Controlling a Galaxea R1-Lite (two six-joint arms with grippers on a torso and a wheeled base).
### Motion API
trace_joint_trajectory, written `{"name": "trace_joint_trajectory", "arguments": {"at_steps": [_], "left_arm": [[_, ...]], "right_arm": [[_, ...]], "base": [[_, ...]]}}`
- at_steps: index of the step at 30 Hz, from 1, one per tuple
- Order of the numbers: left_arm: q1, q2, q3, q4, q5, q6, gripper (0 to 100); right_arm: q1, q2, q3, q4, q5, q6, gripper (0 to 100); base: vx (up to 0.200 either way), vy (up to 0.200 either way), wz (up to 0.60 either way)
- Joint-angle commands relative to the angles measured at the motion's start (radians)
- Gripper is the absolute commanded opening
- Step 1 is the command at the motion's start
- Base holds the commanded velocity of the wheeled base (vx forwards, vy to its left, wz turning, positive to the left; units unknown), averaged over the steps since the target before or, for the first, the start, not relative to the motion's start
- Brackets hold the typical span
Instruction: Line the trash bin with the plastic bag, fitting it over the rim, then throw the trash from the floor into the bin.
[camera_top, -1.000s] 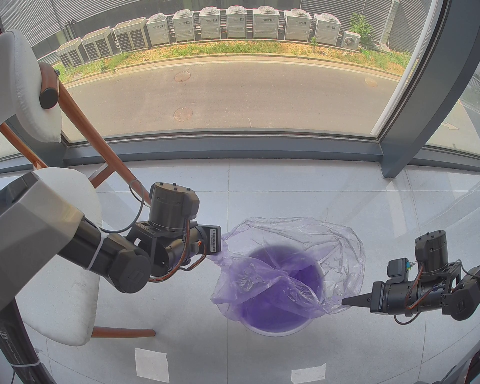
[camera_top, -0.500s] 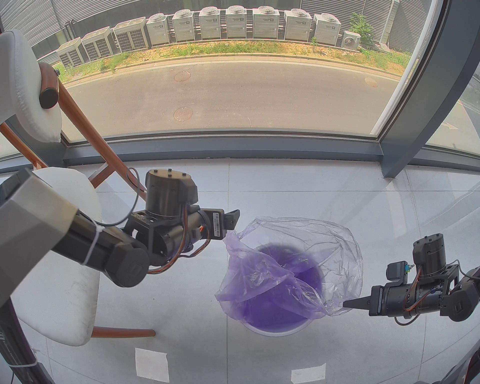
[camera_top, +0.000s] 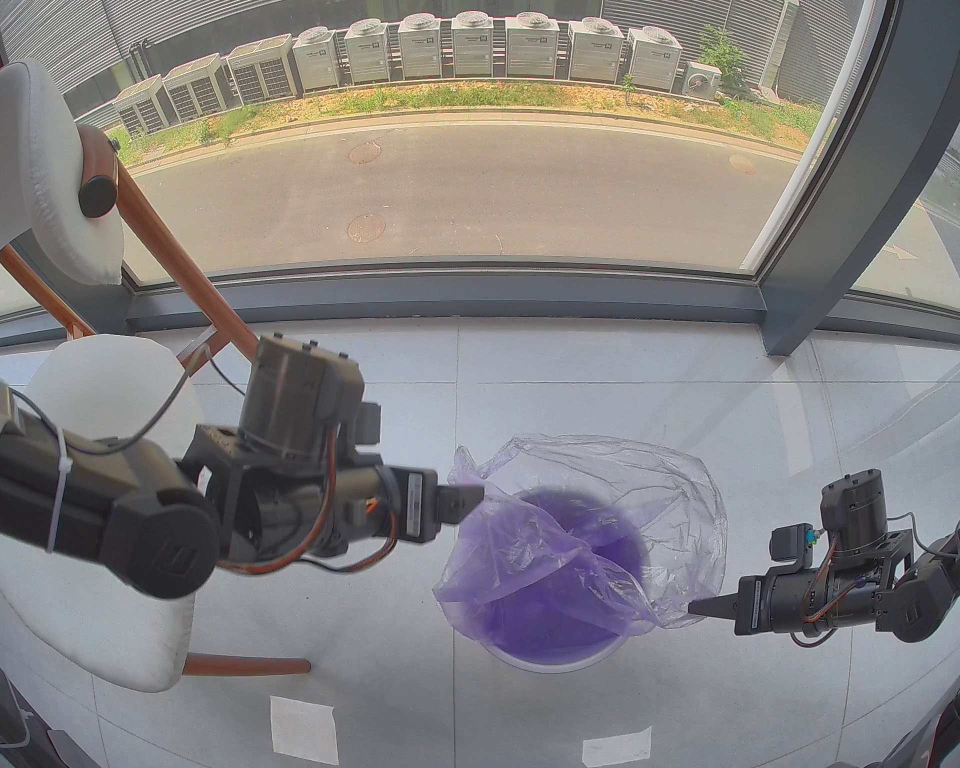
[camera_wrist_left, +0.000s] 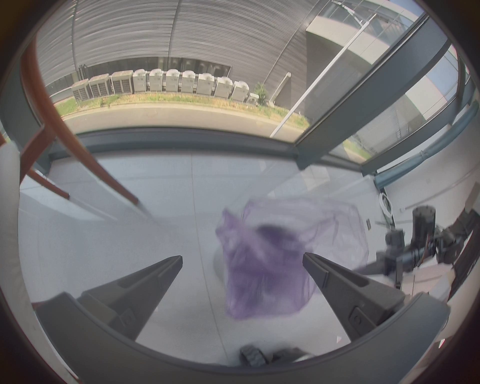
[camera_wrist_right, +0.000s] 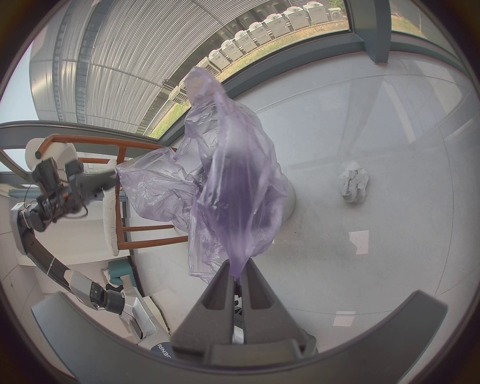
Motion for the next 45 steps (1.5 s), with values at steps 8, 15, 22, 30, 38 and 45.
{"name": "trace_joint_trajectory", "arguments": {"at_steps": [8, 15, 22, 30, 38, 45], "left_arm": [[-0.041, 0.000, 0.306, -0.045, -0.026, 0.092, 100], [-0.047, 0.156, 0.280, -0.163, -0.054, 0.178, 0], [-0.080, 0.279, 0.173, -0.177, -0.054, 0.213, 0], [-0.090, 0.440, -0.036, -0.177, -0.045, 0.216, 0], [-0.097, 0.586, -0.171, -0.177, 0.001, 0.208, 0], [-0.103, 0.682, -0.275, -0.178, 0.011, 0.172, 0]], "right_arm": [[0.002, 0.034, -0.014, -0.043, -0.011, -0.005, 0], [0.007, 0.037, -0.034, -0.043, -0.032, -0.005, 0], [0.008, 0.035, -0.029, -0.043, -0.032, -0.003, 0], [0.010, 0.011, -0.034, -0.044, -0.057, -0.002, 0], [0.010, -0.030, -0.029, -0.041, -0.067, 0.001, 0], [0.008, -0.049, -0.023, -0.041, -0.087, 0.004, 0]], "base": [[0.000, 0.000, 0.00], [0.000, 0.000, 0.00], [0.000, 0.000, 0.00], [0.000, 0.000, 0.00], [0.000, 0.000, 0.00], [0.000, 0.000, 0.00]]}}
